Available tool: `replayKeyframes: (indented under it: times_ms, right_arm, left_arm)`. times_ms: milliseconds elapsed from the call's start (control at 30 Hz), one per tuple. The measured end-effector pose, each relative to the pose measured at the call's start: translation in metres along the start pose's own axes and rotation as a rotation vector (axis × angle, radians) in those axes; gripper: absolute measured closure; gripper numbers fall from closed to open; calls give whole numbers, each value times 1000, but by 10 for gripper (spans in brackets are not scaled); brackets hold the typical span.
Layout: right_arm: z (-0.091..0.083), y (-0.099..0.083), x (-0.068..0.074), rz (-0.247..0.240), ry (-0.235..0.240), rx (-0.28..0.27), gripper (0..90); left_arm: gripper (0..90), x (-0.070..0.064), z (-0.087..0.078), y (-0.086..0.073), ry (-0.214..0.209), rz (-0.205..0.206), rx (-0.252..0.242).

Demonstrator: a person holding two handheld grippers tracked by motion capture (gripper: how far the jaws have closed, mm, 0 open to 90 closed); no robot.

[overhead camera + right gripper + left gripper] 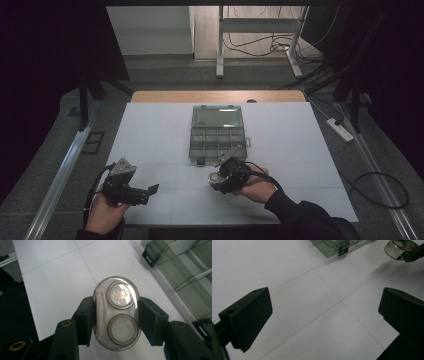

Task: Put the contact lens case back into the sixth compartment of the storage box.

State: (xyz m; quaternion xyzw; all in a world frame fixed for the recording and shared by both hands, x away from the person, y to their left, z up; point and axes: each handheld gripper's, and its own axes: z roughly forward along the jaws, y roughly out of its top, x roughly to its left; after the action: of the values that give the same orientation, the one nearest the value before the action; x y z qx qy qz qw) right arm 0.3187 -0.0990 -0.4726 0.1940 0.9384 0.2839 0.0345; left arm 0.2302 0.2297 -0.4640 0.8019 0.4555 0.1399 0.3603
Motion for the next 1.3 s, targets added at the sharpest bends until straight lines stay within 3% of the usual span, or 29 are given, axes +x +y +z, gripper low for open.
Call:
replayKeyframes:
  times_ms: [1300]
  right_arm:
    - [12, 39, -46, 100, -92, -70, 487]
  left_arm:
    - [0, 0, 1, 0, -2, 6, 4]
